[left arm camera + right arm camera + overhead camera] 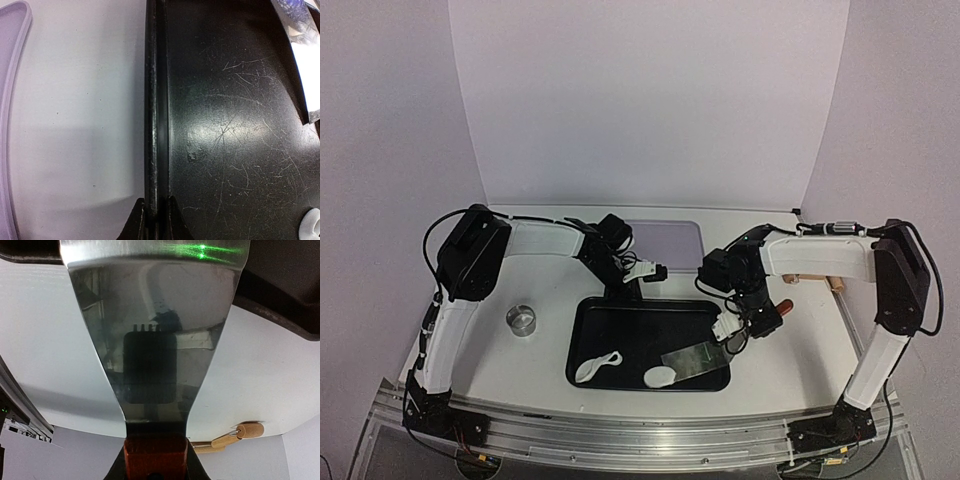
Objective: Roll out the dumpling wrappers from the dough
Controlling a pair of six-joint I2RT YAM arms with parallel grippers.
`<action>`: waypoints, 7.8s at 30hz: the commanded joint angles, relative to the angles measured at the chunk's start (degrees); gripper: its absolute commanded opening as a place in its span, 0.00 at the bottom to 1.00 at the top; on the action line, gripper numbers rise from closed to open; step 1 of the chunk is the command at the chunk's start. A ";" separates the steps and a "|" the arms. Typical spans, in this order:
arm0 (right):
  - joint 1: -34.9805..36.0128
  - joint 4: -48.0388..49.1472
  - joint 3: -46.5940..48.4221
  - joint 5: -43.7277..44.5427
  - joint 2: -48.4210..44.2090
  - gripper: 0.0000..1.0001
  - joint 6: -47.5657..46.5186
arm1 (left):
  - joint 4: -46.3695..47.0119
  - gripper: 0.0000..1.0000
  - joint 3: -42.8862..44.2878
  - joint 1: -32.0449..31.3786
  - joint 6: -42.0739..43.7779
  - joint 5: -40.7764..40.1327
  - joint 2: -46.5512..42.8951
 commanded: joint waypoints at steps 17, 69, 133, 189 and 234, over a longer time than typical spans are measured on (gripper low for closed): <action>4.77 1.21 7.56 -1.56 6.83 0.00 4.98 | 1.46 0.00 2.10 0.11 2.50 -5.58 -0.74; -18.25 1.61 4.38 -10.20 -10.55 0.00 15.53 | 1.69 0.00 2.49 0.09 -1.71 -2.52 -0.20; -16.35 14.18 49.06 23.90 33.86 0.00 14.70 | -0.19 0.70 2.65 14.02 -14.66 1.25 -11.08; -17.99 58.01 22.91 33.46 21.13 0.00 -24.91 | -2.01 0.71 2.26 15.66 -13.05 6.87 -12.14; -29.96 -12.97 56.44 -5.09 28.33 0.00 60.87 | -4.18 0.71 3.01 16.74 -15.05 6.93 -15.15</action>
